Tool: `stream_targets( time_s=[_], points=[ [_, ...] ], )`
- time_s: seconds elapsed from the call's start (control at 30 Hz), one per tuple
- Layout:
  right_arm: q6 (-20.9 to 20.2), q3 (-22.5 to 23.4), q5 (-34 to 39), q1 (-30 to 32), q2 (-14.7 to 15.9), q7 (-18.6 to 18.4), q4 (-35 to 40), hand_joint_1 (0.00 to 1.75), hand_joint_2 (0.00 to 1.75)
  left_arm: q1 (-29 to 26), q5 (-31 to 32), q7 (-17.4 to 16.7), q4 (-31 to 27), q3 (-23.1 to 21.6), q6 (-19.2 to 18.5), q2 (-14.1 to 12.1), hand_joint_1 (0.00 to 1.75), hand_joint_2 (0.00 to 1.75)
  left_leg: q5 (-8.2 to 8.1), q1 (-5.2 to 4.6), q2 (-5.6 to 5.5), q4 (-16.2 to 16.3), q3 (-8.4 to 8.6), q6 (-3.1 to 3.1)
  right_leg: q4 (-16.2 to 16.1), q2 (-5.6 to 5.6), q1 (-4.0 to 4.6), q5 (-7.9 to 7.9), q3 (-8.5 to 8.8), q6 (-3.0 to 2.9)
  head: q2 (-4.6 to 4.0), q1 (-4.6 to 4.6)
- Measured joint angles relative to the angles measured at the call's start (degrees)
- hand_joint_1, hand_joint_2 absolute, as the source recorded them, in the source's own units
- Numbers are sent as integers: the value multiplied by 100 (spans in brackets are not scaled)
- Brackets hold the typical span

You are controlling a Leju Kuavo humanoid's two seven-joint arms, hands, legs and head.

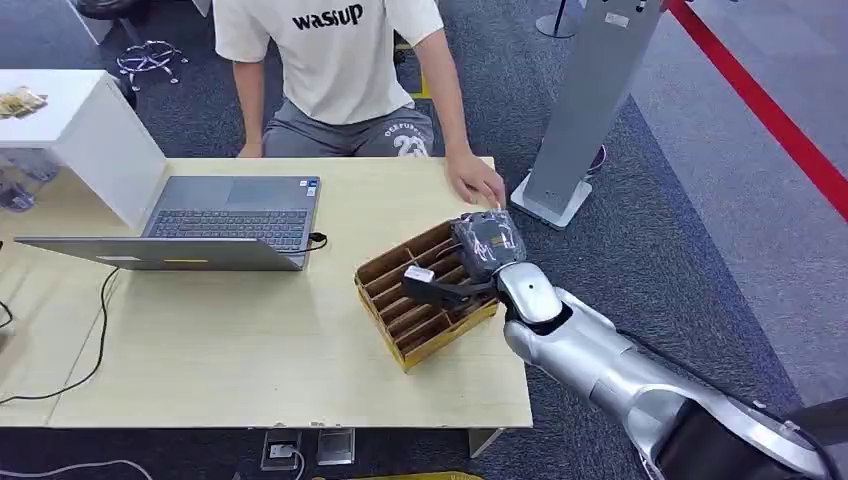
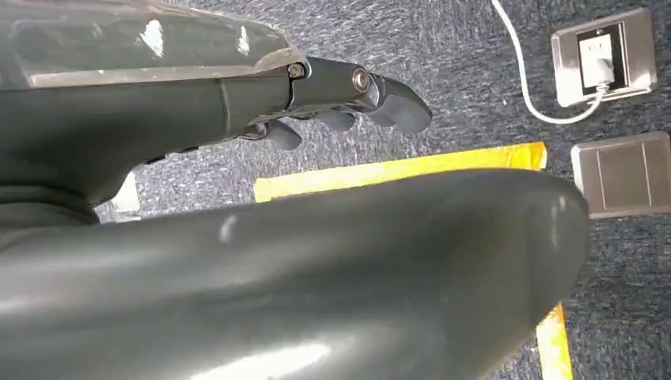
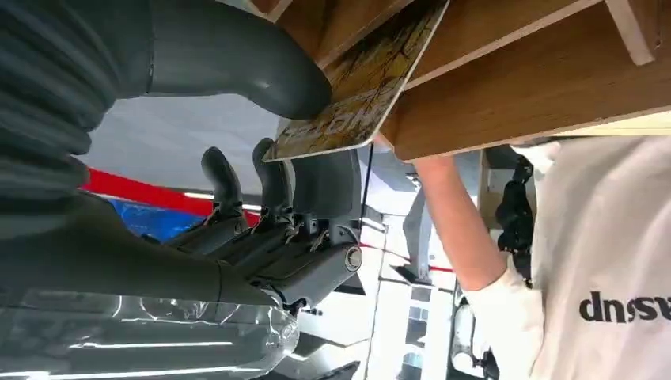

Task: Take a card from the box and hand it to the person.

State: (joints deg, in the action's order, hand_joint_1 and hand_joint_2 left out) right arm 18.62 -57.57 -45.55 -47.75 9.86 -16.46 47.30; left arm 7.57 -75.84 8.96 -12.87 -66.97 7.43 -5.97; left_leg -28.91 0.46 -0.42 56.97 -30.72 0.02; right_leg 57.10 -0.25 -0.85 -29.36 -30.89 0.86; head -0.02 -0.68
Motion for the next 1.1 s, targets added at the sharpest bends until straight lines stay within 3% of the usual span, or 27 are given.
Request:
stream_targets(
  time_s=[0.2,0.37,0.73,0.97,1.1],
  points=[
    [-63,81,288,-17,41,-91,78,129,175,-10,-28,-15,2,0,33,-2,0,0,0,0,0,0,0,0,0,0,0,0,0,0,0,2],
    [-131,206,413,-84,236,-448,484,129,175,-53,-83,-22,2,2,46,-28,0,0,0,0,0,1,0,0,0,0,0,1,0,0,0,2],
    [-531,759,223,-167,912,-1209,2272,129,175,-151,-140,-4,2,2,79,-63,0,0,0,0,0,3,2,0,-1,0,0,2,0,-1,2,4],
    [-599,940,157,-162,1069,-1193,3040,129,175,-150,-146,-4,2,2,81,-63,0,0,1,0,1,3,1,0,0,1,0,3,0,-2,2,2],
    [-549,957,92,-145,1067,-1004,3200,129,175,-136,-146,-4,2,4,7,-61,0,0,0,0,0,3,0,0,0,1,0,3,0,-2,0,2]
  ],
)
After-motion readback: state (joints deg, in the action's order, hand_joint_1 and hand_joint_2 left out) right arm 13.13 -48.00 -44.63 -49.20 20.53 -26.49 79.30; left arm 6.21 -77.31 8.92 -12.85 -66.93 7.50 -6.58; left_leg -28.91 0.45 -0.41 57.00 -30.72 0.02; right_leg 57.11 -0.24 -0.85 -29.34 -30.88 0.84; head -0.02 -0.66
